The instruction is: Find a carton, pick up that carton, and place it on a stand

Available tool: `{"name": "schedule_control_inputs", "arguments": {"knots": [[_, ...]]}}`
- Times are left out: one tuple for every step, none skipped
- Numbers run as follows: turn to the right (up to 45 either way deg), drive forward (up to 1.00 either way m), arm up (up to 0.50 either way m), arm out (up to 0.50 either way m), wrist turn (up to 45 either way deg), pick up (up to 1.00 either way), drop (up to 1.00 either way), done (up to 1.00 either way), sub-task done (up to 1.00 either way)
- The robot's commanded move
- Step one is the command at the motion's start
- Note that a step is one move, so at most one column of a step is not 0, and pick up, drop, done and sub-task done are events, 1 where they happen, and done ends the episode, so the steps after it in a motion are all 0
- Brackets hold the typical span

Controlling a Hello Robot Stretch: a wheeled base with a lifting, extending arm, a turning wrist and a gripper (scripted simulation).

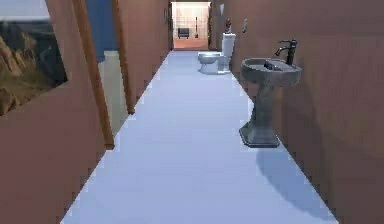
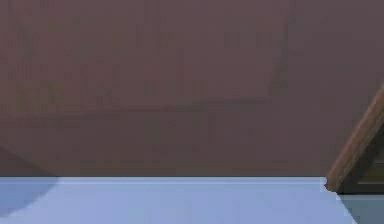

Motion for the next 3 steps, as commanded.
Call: {"name": "schedule_control_inputs", "arguments": {"knots": [[-45.0,0.0,0.0,0.0,0.0,0.0,0.0,0.0,0.0],[-45.0,0.0,0.0,0.0,0.0,0.0,0.0,0.0,0.0],[-45.0,0.0,0.0,0.0,0.0,0.0,0.0,0.0,0.0]]}}
